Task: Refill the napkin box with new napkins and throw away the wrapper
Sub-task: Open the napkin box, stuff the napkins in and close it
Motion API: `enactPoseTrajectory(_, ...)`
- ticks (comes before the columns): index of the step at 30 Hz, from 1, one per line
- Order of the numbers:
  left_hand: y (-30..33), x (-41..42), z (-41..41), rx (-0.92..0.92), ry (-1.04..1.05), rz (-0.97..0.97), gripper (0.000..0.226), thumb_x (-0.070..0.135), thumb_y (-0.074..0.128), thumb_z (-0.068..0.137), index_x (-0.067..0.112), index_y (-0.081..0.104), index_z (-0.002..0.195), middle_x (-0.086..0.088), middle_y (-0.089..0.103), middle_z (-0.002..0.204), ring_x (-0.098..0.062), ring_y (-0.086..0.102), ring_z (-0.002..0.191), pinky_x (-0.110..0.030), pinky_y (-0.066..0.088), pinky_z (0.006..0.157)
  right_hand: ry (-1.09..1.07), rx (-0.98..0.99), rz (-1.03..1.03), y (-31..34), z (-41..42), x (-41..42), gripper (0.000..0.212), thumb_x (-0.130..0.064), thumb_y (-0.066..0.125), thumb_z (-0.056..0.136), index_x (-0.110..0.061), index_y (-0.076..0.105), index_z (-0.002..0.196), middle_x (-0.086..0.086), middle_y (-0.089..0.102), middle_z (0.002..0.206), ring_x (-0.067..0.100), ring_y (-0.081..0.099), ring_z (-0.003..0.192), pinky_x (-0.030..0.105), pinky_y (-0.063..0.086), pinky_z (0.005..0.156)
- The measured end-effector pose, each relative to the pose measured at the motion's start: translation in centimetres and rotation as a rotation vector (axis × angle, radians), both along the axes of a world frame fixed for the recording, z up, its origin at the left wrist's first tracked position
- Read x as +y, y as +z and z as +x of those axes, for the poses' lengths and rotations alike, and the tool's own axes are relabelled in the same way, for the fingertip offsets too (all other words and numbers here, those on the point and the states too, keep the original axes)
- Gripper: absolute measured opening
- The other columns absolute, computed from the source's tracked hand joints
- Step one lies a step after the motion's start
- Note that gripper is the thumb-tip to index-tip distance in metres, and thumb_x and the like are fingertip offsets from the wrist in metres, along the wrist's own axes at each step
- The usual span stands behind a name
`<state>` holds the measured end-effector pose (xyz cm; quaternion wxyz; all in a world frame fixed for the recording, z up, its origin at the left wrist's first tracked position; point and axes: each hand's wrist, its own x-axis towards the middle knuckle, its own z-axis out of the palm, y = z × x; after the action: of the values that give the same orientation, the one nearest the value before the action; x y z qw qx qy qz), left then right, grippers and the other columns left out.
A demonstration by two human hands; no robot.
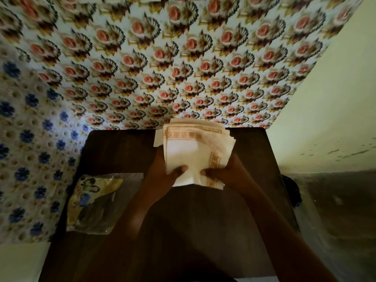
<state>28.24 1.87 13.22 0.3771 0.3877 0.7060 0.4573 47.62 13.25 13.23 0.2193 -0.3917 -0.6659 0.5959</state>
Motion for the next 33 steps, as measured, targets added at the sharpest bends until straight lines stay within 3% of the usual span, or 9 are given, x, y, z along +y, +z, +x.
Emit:
enactPoseTrajectory(2,0.4,2.5,-1.0,0.077,-0.077,-0.005,0.089,0.014,0.081,0.084,0.030,0.024,0.150,0.012,0.047,0.137,-0.009,0.049,0.126,-0.032,0.046,0.103,-0.069,-0.004,0.064,0.1,-1.1,1.8,0.074,-0.028,0.088,0.062,-0.021,0.055,0.128,0.003,0.066,0.126,0.020,0.065,0.119,0.053,0.059,0.090)
enactPoseTrajectory(6,1.1,6.9,-3.2,0.100,-0.082,0.017,0.086,0.006,0.075,0.087,0.023,0.025,0.154,0.008,0.048,0.137,-0.012,0.048,0.128,-0.032,0.044,0.102,-0.169,-0.033,0.131,0.4,-3.9,5.1,0.066,-0.010,0.087,0.072,-0.019,0.053,0.127,-0.006,0.063,0.119,0.012,0.060,0.114,0.046,0.057,0.095)
enactPoseTrajectory(8,0.5,8.8,-3.9,0.124,-0.013,0.030,0.083,0.004,0.076,0.084,0.023,0.032,0.151,0.004,0.051,0.137,-0.012,0.048,0.127,-0.033,0.045,0.100,-0.207,-0.080,0.171,0.3,-5.3,6.6,0.070,-0.008,0.086,0.073,-0.013,0.050,0.134,0.001,0.062,0.125,0.011,0.053,0.115,0.040,0.053,0.099)
enactPoseTrajectory(14,-2.6,11.0,-6.3,0.154,0.067,0.019,0.079,0.005,0.082,0.078,0.024,0.042,0.144,0.001,0.060,0.130,-0.022,0.058,0.125,-0.047,0.052,0.106,-0.212,-0.153,0.224,-1.5,-8.0,8.8,0.070,-0.006,0.083,0.077,-0.007,0.049,0.138,0.013,0.060,0.135,0.029,0.053,0.129,0.037,0.047,0.103)
enactPoseTrajectory(19,-3.1,11.5,-5.3,0.394,0.081,-0.037,0.079,0.015,0.076,0.087,0.020,0.032,0.151,-0.008,0.055,0.143,-0.027,0.055,0.131,-0.035,0.049,0.100,-0.262,-0.206,0.413,-2.2,-9.2,8.5,0.059,-0.010,0.084,0.074,-0.005,0.059,0.128,0.011,0.071,0.117,0.022,0.066,0.106,0.027,0.050,0.084)
enactPoseTrajectory(22,-3.3,11.3,-4.7,0.552,0.051,-0.070,0.076,0.020,0.071,0.091,0.017,0.027,0.153,-0.011,0.055,0.143,-0.033,0.058,0.129,-0.043,0.054,0.099,-0.239,-0.239,0.563,-3.3,-9.4,8.1,0.056,-0.016,0.085,0.073,-0.006,0.060,0.123,0.010,0.075,0.105,0.029,0.073,0.093,0.039,0.061,0.077)
enactPoseTrajectory(26,-3.4,11.3,-4.0,0.732,0.060,-0.056,0.070,0.024,0.075,0.088,0.012,0.037,0.146,-0.012,0.066,0.125,-0.032,0.070,0.111,-0.042,0.061,0.088,-0.210,-0.345,0.668,-3.8,-9.6,8.0,0.056,-0.026,0.080,0.079,-0.008,0.056,0.126,0.010,0.075,0.102,0.031,0.074,0.088,0.040,0.062,0.073)
enactPoseTrajectory(29,-3.3,11.1,-4.0,0.822,0.065,-0.175,0.076,0.040,0.074,0.088,0.016,0.035,0.149,-0.010,0.068,0.124,-0.034,0.069,0.111,-0.046,0.059,0.089,-0.177,-0.461,0.754,-4.2,-9.2,7.5,0.068,-0.035,0.078,0.081,-0.011,0.048,0.137,0.010,0.074,0.099,0.032,0.073,0.082,0.041,0.062,0.069)
enactPoseTrajectory(33,-3.7,11.1,-5.0,0.892,0.031,-0.116,0.072,0.043,0.080,0.080,0.016,0.051,0.140,-0.010,0.075,0.109,-0.034,0.074,0.096,-0.042,0.061,0.078,-0.215,-0.543,0.813,-4.7,-8.3,7.8,0.059,-0.039,0.079,0.078,-0.011,0.057,0.126,0.005,0.074,0.083,0.030,0.072,0.071,0.040,0.057,0.070)
